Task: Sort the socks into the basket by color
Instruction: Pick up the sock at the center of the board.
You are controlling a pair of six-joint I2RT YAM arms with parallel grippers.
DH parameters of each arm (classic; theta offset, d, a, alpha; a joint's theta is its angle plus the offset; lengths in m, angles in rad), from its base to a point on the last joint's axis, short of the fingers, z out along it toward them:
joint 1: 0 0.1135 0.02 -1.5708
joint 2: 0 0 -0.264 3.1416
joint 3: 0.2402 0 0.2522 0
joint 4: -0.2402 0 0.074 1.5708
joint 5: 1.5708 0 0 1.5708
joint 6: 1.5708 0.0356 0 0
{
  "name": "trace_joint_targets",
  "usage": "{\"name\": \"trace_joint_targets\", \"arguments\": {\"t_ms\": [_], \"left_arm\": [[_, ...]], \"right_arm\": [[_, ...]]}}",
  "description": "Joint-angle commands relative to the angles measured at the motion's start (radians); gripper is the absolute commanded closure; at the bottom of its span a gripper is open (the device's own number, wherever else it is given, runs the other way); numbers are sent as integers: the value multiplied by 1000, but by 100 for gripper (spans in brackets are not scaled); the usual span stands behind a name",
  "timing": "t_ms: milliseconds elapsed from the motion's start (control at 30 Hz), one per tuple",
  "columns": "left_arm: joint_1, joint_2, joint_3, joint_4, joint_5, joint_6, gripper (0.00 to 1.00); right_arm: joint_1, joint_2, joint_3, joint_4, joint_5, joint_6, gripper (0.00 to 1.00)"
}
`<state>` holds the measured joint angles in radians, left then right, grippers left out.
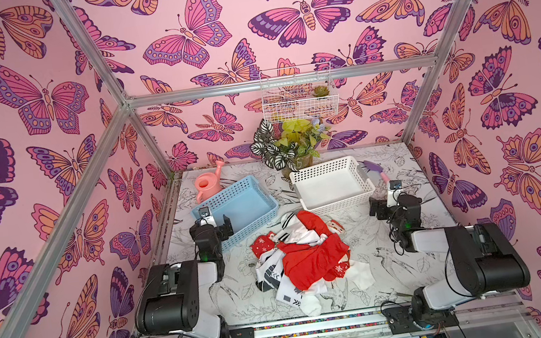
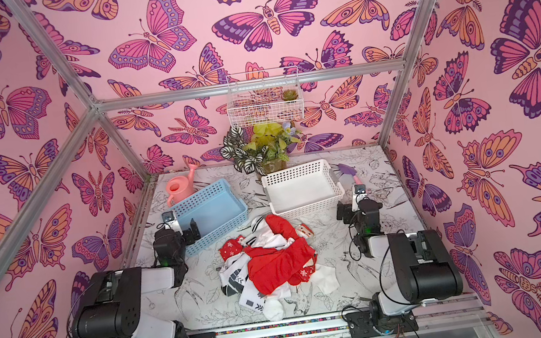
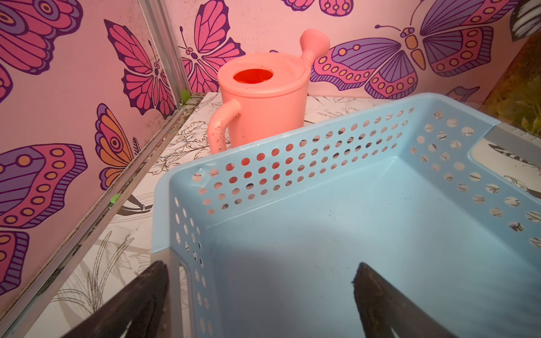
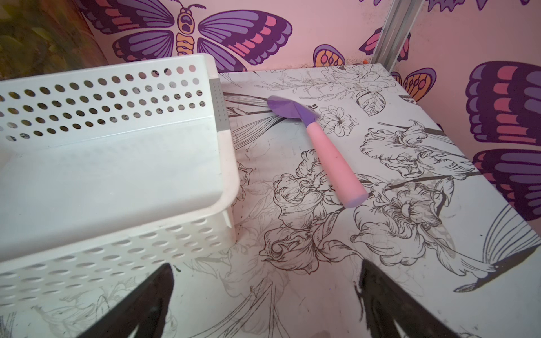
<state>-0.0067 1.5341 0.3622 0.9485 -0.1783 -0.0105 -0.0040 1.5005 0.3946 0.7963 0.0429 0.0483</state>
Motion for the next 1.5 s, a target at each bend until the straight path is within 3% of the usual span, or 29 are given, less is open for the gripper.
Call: {"name": "trace_joint_targets", "arguments": {"t_ms": [0,600,700,800,900,967,1067,1133,1200,1333,1467], "left_arm": [[0,10,-2,-28,22,1,0],[-1,8,-5,-20,17,4,0],[-3,-58,-17,-50,-13,-7,0],[-3,-167,3,-173,-42,-15,0],[-4,-318,42,-350,-150,-97,0],[-4,-401,80,-474,-220,-190,0],[-4,-502,164,-711,-233,-293,0],[-3,-550,216,-875,-274,-434,0],[2,-593,245,-1010,-309,-583,0],[4,-631,293,-1032,-47,-519,0],[-17,-575,416,-1129,98,-496,0]], "right_arm": [[4,4,13,1,-8,-1,1],[4,3,12,2,-6,1,1],[4,-7,30,-7,57,31,1],[4,-36,202,-386,156,49,1],[4,-3,399,-747,205,91,1],[4,9,445,-831,189,132,1],[2,-33,439,-890,203,244,1],[-6,-53,446,-946,260,339,1],[-33,-62,489,-1057,220,377,1],[-52,-77,577,-1244,127,390,1],[-23,-113,650,-1382,125,382,1]]}}
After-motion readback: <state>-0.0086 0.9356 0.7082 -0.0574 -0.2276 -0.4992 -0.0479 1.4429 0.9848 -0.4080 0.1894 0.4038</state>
